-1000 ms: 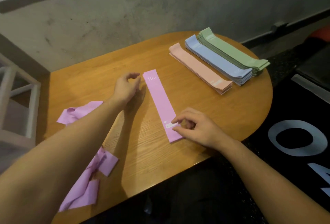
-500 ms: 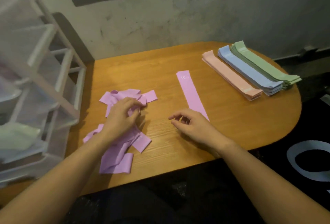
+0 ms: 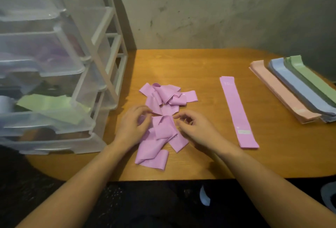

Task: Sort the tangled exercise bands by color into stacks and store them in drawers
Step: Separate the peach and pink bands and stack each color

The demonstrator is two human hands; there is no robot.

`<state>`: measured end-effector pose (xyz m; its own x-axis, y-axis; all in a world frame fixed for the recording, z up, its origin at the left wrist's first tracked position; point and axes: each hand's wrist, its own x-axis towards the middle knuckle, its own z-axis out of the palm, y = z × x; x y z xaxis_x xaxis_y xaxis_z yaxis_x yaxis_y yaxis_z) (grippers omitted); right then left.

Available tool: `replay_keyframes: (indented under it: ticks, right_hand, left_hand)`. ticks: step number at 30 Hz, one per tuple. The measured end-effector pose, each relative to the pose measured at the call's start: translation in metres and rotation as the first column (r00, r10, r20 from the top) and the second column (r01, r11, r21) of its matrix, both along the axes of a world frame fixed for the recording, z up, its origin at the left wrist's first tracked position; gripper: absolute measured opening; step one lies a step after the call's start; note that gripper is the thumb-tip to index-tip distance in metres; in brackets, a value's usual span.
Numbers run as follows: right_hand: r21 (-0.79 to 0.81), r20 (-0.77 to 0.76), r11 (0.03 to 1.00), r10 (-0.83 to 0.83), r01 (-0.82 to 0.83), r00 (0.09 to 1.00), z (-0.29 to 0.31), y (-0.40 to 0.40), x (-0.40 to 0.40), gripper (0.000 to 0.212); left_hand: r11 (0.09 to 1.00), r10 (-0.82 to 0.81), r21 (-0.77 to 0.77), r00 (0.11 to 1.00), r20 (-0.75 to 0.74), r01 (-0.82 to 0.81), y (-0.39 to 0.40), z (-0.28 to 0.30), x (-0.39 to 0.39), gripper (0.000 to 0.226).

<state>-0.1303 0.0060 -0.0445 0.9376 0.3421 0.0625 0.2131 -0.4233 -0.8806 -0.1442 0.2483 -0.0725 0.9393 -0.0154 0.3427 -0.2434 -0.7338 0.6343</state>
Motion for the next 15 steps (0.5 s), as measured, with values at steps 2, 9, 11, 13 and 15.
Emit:
replay_keyframes:
  ticks: [2, 9, 11, 13, 15]
  right_hand:
    - [-0.01, -0.001, 1.0, -0.009, 0.009, 1.0, 0.003, 0.01, 0.007, 0.02]
    - [-0.153, 0.171, 0.988, 0.057, -0.03, 0.984, 0.006, 0.054, 0.041, 0.029]
    - [-0.333, 0.21, 0.94, 0.147, -0.071, 0.966, 0.002, 0.062, 0.049, 0.043]
    - [-0.487, 0.235, 0.871, 0.2, -0.063, 0.951, -0.001, 0.067, 0.055, 0.037]
    - [-0.535, 0.298, 0.844, 0.222, -0.03, 0.928, -0.004, 0.065, 0.06, 0.019]
  left_hand:
    - [0.992, 0.003, -0.124, 1.0, -0.014, -0.004, -0.007, 0.0, 0.003, 0.022]
    - [0.94, 0.103, -0.321, 0.993, -0.054, -0.115, -0.015, -0.004, 0.007, 0.044]
    - [0.947, 0.102, -0.301, 0.994, -0.048, -0.112, -0.013, -0.006, 0.007, 0.053]
    - [0.957, 0.078, -0.279, 0.996, -0.037, -0.085, -0.012, -0.009, 0.008, 0.061]
    - [0.967, 0.039, -0.25, 0.999, -0.026, -0.044, -0.013, -0.01, 0.008, 0.065]
